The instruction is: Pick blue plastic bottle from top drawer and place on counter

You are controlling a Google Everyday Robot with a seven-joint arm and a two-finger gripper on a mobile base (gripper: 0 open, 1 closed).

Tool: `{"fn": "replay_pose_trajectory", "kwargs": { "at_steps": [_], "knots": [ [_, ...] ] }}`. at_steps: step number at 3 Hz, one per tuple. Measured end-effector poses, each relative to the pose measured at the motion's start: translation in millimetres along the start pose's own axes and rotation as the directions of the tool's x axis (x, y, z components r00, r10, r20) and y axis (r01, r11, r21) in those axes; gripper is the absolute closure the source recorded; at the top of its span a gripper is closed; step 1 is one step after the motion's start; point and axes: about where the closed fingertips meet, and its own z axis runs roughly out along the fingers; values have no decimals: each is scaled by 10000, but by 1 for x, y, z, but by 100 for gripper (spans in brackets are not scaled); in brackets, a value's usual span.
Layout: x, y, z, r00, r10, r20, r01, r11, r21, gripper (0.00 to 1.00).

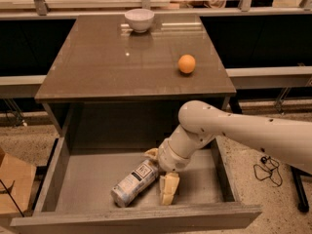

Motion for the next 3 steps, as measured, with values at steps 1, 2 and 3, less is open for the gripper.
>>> {"fn": "replay_pose_trajectory", "kwargs": {
  "at_steps": [1, 2, 3],
  "knots": [
    [-11, 2, 8, 9994, -18, 349, 18, 10000, -2, 18],
    [-29, -4, 1, 9980, -216, 600, 193, 9990, 393, 42],
    [-36, -12, 3, 9959, -26, 902, -42, 9972, 751, 65]
  ]
}}
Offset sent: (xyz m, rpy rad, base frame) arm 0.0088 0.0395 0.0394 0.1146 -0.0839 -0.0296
